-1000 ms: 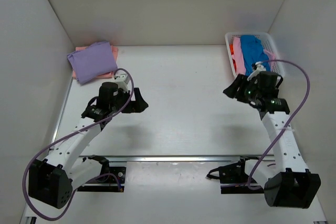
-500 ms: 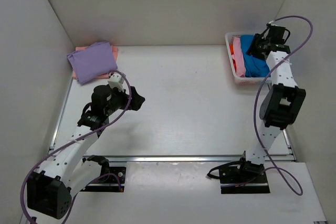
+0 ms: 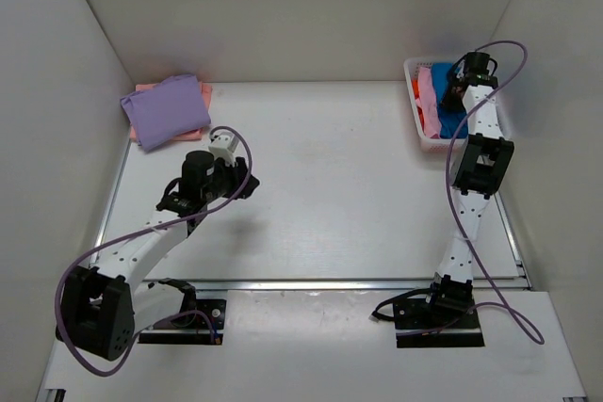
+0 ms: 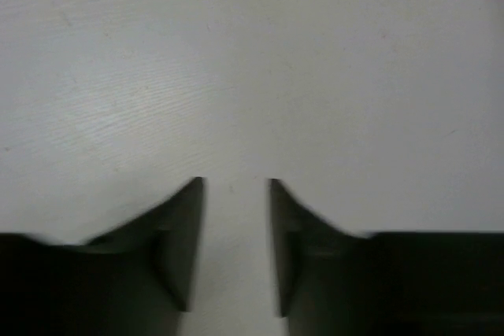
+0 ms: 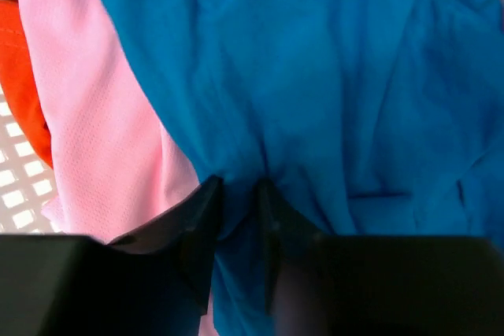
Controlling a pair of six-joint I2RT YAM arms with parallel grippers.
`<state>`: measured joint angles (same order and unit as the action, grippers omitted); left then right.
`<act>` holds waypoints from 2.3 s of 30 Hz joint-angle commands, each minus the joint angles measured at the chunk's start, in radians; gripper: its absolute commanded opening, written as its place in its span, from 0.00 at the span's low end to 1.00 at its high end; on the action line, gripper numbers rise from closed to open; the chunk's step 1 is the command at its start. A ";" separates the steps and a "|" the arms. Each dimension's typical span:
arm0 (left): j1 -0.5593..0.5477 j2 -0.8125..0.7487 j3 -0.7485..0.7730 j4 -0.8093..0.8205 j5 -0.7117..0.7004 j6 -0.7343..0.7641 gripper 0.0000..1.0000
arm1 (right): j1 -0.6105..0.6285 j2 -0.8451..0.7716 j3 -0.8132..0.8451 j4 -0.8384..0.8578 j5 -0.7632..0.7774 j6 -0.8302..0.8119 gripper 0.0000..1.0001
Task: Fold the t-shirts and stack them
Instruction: Grab crumpled tshirt from bin with the right arm, then move the tshirt to the center of the board, then flatten out the tshirt
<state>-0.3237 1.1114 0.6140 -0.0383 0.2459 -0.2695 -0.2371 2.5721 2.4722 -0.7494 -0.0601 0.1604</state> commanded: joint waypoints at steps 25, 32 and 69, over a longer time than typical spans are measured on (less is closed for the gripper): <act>0.008 -0.204 0.089 -0.138 0.107 -0.082 0.15 | 0.257 -1.364 -0.728 0.227 -0.145 0.070 0.00; 0.049 -0.338 0.098 -0.227 0.070 -0.100 0.22 | 0.626 -1.411 -1.109 0.313 -0.113 0.195 0.00; -0.373 0.332 0.024 0.133 -0.054 -0.416 0.58 | 0.756 -0.932 -1.547 0.568 -0.302 0.191 0.21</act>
<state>-0.6575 1.3762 0.5755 0.0978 0.2337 -0.6781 0.5045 1.6455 0.9340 -0.2508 -0.3317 0.3630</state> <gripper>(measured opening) 0.569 0.225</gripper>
